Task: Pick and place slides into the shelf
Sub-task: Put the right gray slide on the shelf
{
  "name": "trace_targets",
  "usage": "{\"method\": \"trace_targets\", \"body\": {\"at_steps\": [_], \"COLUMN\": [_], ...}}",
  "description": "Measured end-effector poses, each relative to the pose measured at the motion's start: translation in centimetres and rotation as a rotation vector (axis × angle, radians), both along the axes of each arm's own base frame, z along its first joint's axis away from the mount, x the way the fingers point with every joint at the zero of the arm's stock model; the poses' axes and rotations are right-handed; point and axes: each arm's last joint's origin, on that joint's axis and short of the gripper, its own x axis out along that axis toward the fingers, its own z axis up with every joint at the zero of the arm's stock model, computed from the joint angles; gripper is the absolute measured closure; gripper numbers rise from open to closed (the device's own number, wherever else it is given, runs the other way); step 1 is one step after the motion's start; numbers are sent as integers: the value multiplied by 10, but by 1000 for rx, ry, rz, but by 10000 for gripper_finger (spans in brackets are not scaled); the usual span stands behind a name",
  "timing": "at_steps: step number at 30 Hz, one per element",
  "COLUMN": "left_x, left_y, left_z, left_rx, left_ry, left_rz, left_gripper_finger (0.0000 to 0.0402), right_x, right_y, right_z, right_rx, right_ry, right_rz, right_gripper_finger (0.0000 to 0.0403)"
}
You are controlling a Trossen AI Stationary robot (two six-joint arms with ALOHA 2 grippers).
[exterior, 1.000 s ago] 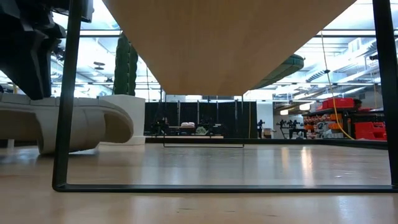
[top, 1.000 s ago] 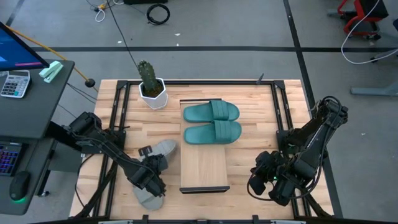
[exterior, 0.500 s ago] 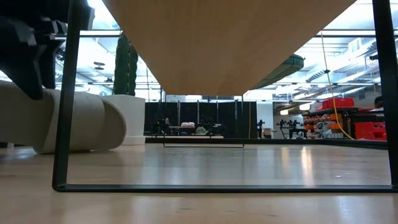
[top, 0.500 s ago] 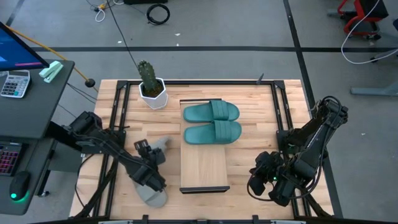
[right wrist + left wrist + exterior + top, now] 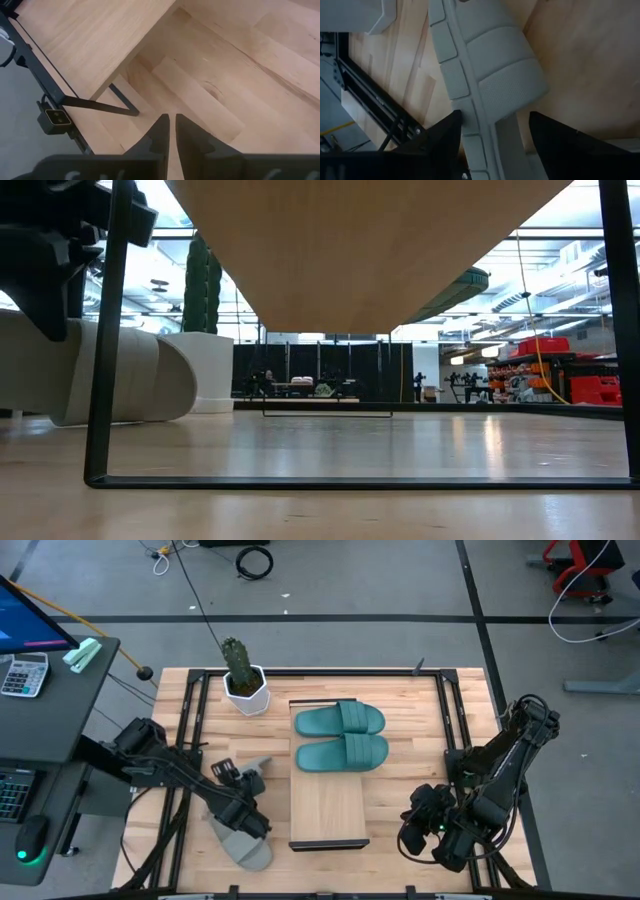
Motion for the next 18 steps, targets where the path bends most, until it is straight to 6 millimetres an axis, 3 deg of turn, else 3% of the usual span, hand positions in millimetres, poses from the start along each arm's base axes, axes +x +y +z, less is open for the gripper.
{"method": "trace_targets", "body": {"at_steps": [13,18], "left_x": [-5,-3], "left_y": [5,11], "left_z": [22,22], "left_rx": [-131,-115], "left_ry": [-114,-114], "left_rz": [103,106], "left_gripper_finger": [163,165], "right_x": [0,0], "right_y": [0,0], "right_z": [0,0], "right_rx": [-4,-9], "right_ry": [-5,-8], "right_rz": [1,3], "right_gripper_finger": [364,364]}}
